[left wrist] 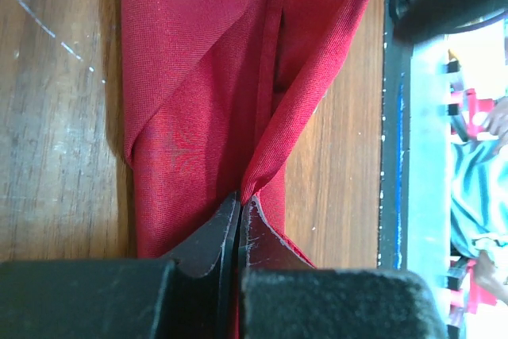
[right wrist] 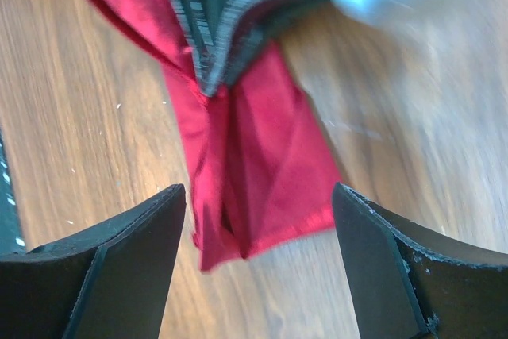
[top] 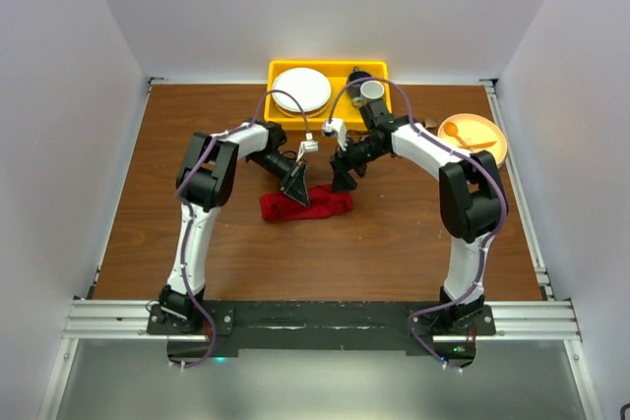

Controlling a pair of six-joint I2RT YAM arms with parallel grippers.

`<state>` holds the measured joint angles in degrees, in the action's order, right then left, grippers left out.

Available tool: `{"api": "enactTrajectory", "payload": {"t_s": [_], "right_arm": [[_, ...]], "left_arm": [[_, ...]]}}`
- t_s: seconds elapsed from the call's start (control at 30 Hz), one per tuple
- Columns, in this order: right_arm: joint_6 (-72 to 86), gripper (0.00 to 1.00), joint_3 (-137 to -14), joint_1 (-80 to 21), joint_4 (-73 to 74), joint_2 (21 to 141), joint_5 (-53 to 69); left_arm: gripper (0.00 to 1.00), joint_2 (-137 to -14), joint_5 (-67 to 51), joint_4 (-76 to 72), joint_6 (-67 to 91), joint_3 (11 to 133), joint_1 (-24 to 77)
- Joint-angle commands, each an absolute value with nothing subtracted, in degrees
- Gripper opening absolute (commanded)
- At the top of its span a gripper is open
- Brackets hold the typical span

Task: Fold the napkin into a case and place the utensils inside
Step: Move the smaller rectangle folded napkin to the center of the board.

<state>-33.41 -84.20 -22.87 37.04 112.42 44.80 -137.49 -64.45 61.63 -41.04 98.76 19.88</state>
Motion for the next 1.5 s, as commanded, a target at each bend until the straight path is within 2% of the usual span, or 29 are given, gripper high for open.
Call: {"api": "enactTrajectory", "payload": {"t_s": [0.0,0.53,0.6,0.67,0.7,0.77,0.8,0.9,1.07,1.2,1.47], "right_arm": [[-44.29,0.79,-83.41,-25.13,38.06,109.69,47.98],[-55.02,0.72,-85.87,-26.72,45.35,115.22,48.08],[-55.11,0.68,-85.78,-26.72,45.00,115.66,47.46],[-54.41,0.62,-85.87,-26.81,43.78,116.01,46.32],[-53.62,0.52,-86.30,-26.63,43.25,116.62,46.06],[-52.22,0.40,-87.10,-26.63,43.15,117.24,45.97],[-51.69,0.30,-87.80,-26.63,42.98,117.42,46.14],[-48.35,0.18,-89.12,-26.37,42.28,118.21,47.11],[-41.58,0.10,-92.10,-26.02,43.24,122.25,48.07],[-37.54,0.08,-92.46,-25.75,43.86,124.19,48.08],[-31.55,0.07,-93.08,-25.40,45.17,127.18,47.46]], "left_arm": [[0.00,-141.06,-58.36,60.91,-42.36,100.02,18.63],[0.00,-142.65,-58.54,61.44,-42.19,101.69,17.93],[0.00,-142.65,-58.62,61.44,-42.19,101.69,17.84],[0.00,-142.65,-58.62,61.44,-42.36,101.60,17.84],[0.00,-142.65,-58.45,61.44,-42.36,101.60,17.84],[0.00,-142.56,-58.19,61.35,-42.63,101.43,17.84],[0.00,-142.56,-58.10,61.43,-42.71,101.43,17.75],[0.00,-142.38,-57.83,61.26,-42.89,101.25,17.75],[0.00,-142.21,-57.92,60.82,-43.07,100.90,17.67],[0.00,-141.07,-59.41,59.33,-42.37,99.15,16.88],[0.34,-134.22,-68.28,51.34,-37.89,93.61,13.19]]}}
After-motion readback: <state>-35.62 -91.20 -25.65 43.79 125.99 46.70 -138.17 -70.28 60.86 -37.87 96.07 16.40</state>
